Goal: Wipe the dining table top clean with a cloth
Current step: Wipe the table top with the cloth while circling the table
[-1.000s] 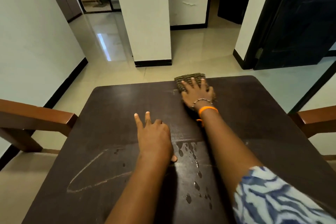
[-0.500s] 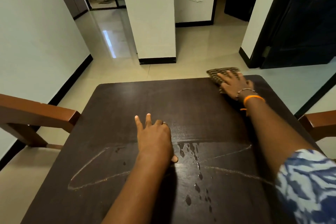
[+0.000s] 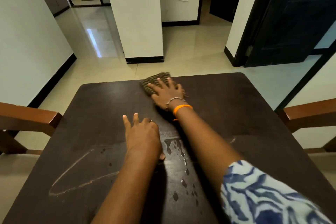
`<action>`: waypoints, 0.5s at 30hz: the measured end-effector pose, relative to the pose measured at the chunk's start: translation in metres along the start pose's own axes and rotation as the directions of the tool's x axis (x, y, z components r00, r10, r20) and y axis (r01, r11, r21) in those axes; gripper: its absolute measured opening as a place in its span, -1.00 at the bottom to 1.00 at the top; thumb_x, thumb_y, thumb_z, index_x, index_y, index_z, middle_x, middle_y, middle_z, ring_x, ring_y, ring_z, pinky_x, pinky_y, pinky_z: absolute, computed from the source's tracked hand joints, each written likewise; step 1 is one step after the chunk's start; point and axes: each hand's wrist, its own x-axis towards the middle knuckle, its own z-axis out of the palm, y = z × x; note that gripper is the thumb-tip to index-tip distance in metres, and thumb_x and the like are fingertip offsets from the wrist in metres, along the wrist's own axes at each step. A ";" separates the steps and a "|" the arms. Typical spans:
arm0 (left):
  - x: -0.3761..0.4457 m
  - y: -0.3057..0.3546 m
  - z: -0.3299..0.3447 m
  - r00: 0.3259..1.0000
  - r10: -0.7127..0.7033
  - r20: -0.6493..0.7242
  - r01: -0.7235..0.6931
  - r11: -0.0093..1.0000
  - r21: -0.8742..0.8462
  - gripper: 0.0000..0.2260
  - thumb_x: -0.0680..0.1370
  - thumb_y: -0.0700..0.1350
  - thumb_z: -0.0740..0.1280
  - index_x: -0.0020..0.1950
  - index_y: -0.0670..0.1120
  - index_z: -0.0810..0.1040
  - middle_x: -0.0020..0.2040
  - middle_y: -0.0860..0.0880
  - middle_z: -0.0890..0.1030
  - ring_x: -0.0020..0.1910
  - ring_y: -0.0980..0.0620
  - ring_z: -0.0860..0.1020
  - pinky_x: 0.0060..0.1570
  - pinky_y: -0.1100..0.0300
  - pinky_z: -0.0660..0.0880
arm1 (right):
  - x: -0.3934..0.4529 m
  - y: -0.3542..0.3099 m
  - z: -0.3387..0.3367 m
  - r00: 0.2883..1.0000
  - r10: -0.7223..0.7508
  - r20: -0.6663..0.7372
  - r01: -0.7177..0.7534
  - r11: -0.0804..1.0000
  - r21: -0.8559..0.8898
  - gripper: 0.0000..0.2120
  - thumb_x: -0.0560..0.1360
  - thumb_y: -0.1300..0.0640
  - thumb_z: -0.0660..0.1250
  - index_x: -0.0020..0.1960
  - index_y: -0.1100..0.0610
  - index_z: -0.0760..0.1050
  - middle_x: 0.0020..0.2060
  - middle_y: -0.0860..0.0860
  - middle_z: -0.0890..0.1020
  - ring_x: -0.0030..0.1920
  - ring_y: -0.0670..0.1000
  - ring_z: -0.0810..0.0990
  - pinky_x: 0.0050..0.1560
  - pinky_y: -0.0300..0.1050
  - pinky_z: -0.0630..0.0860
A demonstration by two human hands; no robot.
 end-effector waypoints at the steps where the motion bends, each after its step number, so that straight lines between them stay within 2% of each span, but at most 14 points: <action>1: 0.001 0.001 -0.001 1.000 -0.003 0.003 0.003 1.000 0.018 -0.29 0.32 0.13 0.48 0.36 -0.11 0.34 0.43 -0.07 0.32 0.52 -0.18 0.01 0.42 -0.25 -0.17 | 0.001 -0.015 0.004 0.996 -0.081 0.030 0.081 0.997 0.001 -0.53 0.59 -0.09 -0.01 0.49 -0.22 0.03 0.54 -0.06 -0.03 0.53 0.13 -0.15 0.43 0.27 -0.14; 3: 0.000 0.002 -0.003 1.000 -0.010 0.019 0.009 0.999 0.036 -0.27 0.33 0.13 0.47 0.40 -0.10 0.30 0.45 -0.07 0.29 0.52 -0.17 0.00 0.42 -0.26 -0.17 | 0.003 -0.022 0.006 0.983 -0.171 0.063 0.171 0.985 0.002 -0.54 0.59 -0.09 -0.02 0.48 -0.23 0.04 0.54 -0.07 -0.01 0.53 0.12 -0.13 0.43 0.25 -0.13; 6: -0.002 0.000 -0.001 1.000 -0.001 0.021 0.001 1.000 0.019 -0.23 0.34 0.15 0.46 0.44 -0.07 0.25 0.49 -0.05 0.24 0.52 -0.17 -0.02 0.41 -0.26 -0.17 | 0.005 0.020 -0.007 0.992 -0.123 0.031 0.123 0.992 -0.006 -0.53 0.60 -0.07 -0.03 0.49 -0.22 0.02 0.54 -0.08 0.00 0.53 0.09 -0.11 0.44 0.22 -0.07; 8: -0.003 -0.003 0.001 1.000 0.000 0.005 0.000 1.000 -0.010 -0.20 0.33 0.16 0.46 0.46 -0.06 0.21 0.50 -0.02 0.22 0.52 -0.16 -0.03 0.41 -0.26 -0.19 | 0.003 0.068 -0.021 0.999 0.027 -0.031 -0.027 1.000 -0.002 -0.53 0.60 -0.06 -0.04 0.49 -0.21 0.01 0.54 -0.08 -0.01 0.53 0.08 -0.10 0.43 0.22 -0.03; 10: -0.003 -0.004 0.003 1.000 0.003 -0.005 -0.003 1.000 -0.018 -0.19 0.33 0.18 0.45 0.47 -0.05 0.19 0.50 -0.01 0.22 0.53 -0.16 -0.04 0.41 -0.26 -0.20 | -0.010 0.128 -0.035 0.967 0.238 -0.093 -0.236 0.971 0.032 -0.53 0.60 -0.07 -0.05 0.50 -0.20 -0.01 0.54 -0.07 -0.01 0.53 0.10 -0.10 0.44 0.24 -0.02; 13: -0.003 -0.004 0.005 1.000 0.004 -0.014 -0.004 1.000 -0.025 -0.18 0.33 0.19 0.45 0.47 -0.06 0.20 0.49 -0.01 0.23 0.52 -0.17 -0.03 0.41 -0.27 -0.20 | -0.039 0.196 -0.045 0.852 0.513 -0.100 -0.506 0.858 0.089 -0.51 0.60 -0.10 -0.06 0.51 -0.16 -0.03 0.55 -0.03 -0.05 0.53 0.15 -0.13 0.45 0.24 -0.08; 15: -0.003 -0.004 0.006 1.000 0.006 -0.013 -0.006 1.000 -0.030 -0.19 0.32 0.19 0.45 0.46 -0.06 0.21 0.49 -0.02 0.23 0.52 -0.17 -0.03 0.41 -0.26 -0.20 | -0.053 0.206 -0.045 0.780 0.613 -0.130 -0.603 0.790 0.109 -0.50 0.60 -0.10 -0.04 0.52 -0.14 -0.01 0.55 -0.01 -0.04 0.53 0.16 -0.13 0.45 0.23 -0.09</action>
